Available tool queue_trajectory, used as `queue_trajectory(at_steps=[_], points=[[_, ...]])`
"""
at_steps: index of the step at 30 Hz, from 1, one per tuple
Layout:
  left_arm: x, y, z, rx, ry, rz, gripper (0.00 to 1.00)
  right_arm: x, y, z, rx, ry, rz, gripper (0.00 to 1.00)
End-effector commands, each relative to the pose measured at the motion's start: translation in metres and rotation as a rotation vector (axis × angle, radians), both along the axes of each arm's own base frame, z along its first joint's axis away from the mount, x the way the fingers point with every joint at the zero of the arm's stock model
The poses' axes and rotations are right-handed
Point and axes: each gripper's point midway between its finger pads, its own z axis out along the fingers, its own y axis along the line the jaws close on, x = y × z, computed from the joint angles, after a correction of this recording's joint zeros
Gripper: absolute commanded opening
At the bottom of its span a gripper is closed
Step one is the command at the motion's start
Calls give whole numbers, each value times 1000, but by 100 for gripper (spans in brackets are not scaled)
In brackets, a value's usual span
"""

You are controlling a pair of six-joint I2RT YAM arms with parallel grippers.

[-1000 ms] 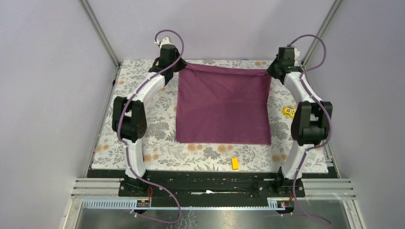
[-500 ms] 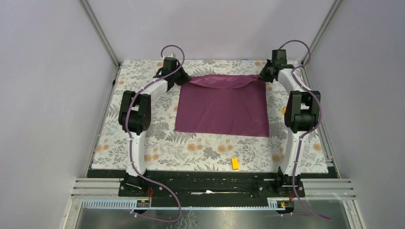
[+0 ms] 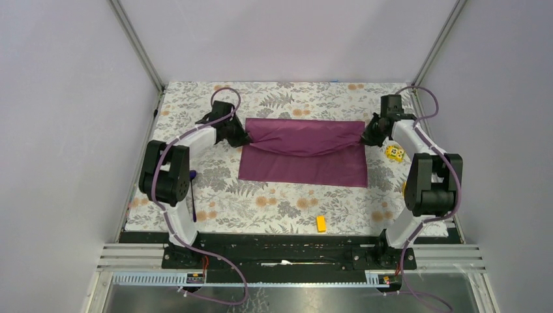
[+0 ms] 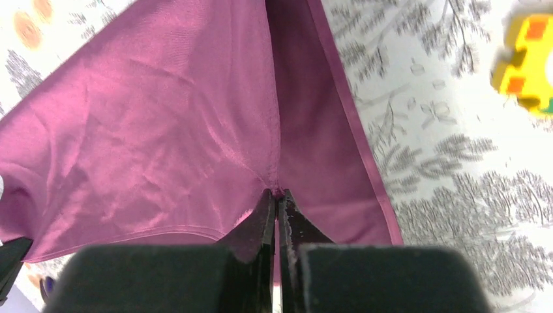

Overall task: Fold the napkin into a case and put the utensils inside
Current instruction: Fold and flatten the napkin at the center of the board.

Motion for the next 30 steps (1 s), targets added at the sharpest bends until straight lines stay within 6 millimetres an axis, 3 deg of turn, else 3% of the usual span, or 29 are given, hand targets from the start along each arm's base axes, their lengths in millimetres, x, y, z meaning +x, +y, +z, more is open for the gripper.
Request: queue_trajectory(at_steps=[1,5,11,14,21,30], points=[[-38,6,5,-2,14,-42,0,-37,3,0,6,46,34,0],[-70,8,-13,-12,67,-69,0,-68,10,-19,41,84,58,0],[-93,6,-29,-17,89,-90,0,-93,7,-42,18,137,77,0],[-98,2,-30,-18,89,-110,1,-94,5,-42,5,138,81,0],[-99,3,-6,8,29,-117,1,-101,0,-23,-26,125,76,0],[-124,8,-20,16,77,-116,1,-124,-3,-37,-39,193,69,0]])
